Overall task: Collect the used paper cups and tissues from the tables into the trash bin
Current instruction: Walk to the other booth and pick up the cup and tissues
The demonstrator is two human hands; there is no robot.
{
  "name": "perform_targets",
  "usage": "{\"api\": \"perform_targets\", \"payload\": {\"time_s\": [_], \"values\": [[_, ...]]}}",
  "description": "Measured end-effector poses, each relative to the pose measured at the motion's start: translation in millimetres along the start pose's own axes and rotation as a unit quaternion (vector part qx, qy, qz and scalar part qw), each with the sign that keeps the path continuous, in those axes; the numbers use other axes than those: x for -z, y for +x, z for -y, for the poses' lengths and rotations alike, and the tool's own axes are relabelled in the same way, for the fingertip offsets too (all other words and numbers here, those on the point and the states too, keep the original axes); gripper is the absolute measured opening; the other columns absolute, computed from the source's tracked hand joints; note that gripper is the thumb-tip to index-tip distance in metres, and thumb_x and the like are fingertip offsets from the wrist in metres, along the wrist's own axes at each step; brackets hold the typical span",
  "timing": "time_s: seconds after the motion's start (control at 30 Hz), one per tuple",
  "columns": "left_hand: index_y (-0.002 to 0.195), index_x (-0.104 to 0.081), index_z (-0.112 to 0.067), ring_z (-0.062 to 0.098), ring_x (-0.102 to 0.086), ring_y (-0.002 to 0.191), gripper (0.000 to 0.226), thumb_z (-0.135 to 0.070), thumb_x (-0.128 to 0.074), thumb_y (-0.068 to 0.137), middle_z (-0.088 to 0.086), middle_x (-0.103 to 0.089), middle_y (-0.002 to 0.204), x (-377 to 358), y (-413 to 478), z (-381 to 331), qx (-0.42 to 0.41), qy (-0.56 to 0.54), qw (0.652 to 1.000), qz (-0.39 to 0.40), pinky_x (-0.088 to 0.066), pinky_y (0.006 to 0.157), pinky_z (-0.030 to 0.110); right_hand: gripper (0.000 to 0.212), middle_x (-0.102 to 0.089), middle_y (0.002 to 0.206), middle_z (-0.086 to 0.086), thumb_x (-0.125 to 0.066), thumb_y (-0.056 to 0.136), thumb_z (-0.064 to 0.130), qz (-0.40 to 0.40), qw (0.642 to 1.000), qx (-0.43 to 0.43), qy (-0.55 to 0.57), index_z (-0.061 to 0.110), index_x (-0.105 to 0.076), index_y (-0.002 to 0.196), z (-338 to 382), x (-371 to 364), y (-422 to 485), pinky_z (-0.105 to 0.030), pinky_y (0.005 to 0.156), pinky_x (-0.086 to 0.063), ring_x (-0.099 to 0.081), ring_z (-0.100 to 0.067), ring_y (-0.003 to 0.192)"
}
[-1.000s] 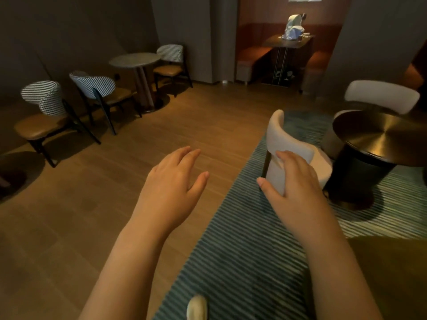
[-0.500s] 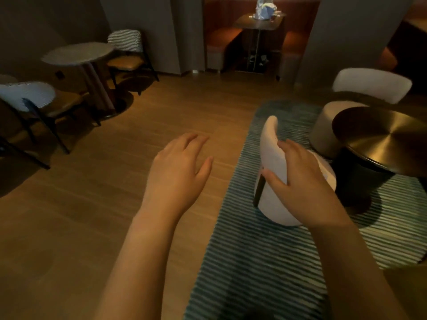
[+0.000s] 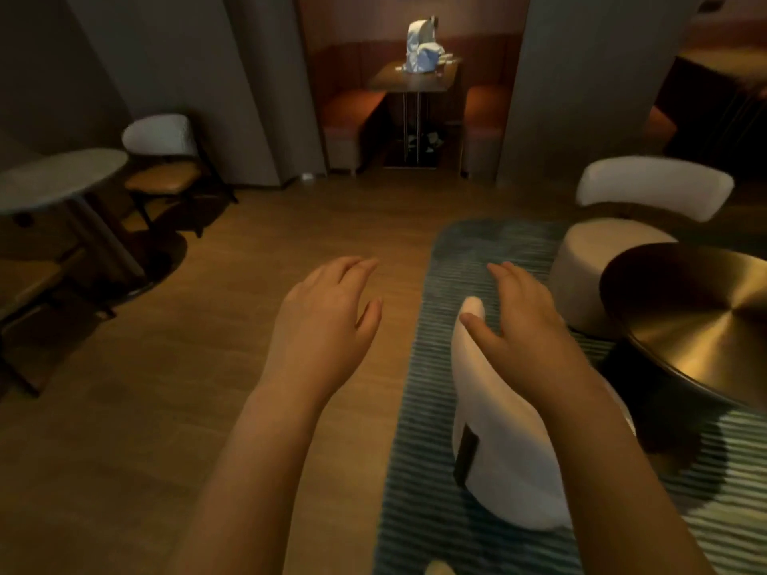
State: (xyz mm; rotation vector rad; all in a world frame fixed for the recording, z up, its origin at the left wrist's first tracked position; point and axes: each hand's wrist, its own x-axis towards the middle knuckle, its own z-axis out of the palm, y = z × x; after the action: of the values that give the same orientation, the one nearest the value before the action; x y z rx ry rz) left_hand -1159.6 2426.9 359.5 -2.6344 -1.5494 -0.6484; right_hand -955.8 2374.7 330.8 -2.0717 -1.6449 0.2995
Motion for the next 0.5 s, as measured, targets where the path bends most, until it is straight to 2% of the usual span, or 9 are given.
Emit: {"api": "perform_targets", "payload": {"time_s": [0.1, 0.23, 0.33, 0.5], "values": [[0.139, -0.043, -0.021, 0.016, -0.044, 0.126, 0.049, -0.036, -0.049, 0.092, 0.0, -0.048, 0.139, -20.4, 62.3, 17.2, -0.006, 0.007, 1.0, -0.005, -0.038, 0.097, 0.032, 0.069, -0.012, 0.157, 0.0, -0.044, 0.094, 0.048, -0.017, 1.0, -0.002, -0.017, 0.019, -0.013, 0.15, -3.5, -5.2, 70.1, -0.036, 0.114, -0.016, -0.01, -0.018, 0.143], [0.143, -0.036, -0.025, 0.013, -0.038, 0.13, 0.054, -0.041, -0.047, 0.093, -0.004, -0.041, 0.144, -52.0, 131.7, 62.4, 0.026, 0.009, 0.999, 0.028, -0.035, 0.101, 0.031, 0.073, -0.011, 0.158, 0.0, -0.043, 0.093, 0.052, 0.049, 0.998, -0.002, -0.041, 0.018, -0.012, 0.15, -0.4, -39.5, 151.8, -0.036, 0.116, -0.015, -0.01, -0.019, 0.144], [0.143, -0.035, -0.025, 0.013, -0.036, 0.131, 0.054, -0.04, -0.048, 0.093, -0.004, -0.04, 0.144, -82.0, 193.6, 96.5, 0.041, -0.009, 0.999, 0.029, -0.035, 0.102, 0.032, 0.074, -0.011, 0.157, 0.002, -0.044, 0.093, 0.053, 0.06, 0.997, 0.004, -0.048, 0.02, -0.012, 0.15, 1.2, -60.7, 221.5, -0.036, 0.115, -0.015, -0.009, -0.018, 0.144], [0.143, -0.036, -0.024, 0.013, -0.037, 0.131, 0.053, -0.038, -0.049, 0.093, -0.003, -0.041, 0.144, -139.0, 317.5, 144.8, 0.005, -0.04, 0.998, 0.039, -0.034, 0.103, 0.033, 0.074, -0.011, 0.157, 0.001, -0.045, 0.093, 0.052, 0.054, 0.995, -0.028, -0.073, 0.018, -0.012, 0.15, -5.0, -88.4, 351.4, -0.037, 0.115, -0.017, -0.01, -0.019, 0.144]]}}
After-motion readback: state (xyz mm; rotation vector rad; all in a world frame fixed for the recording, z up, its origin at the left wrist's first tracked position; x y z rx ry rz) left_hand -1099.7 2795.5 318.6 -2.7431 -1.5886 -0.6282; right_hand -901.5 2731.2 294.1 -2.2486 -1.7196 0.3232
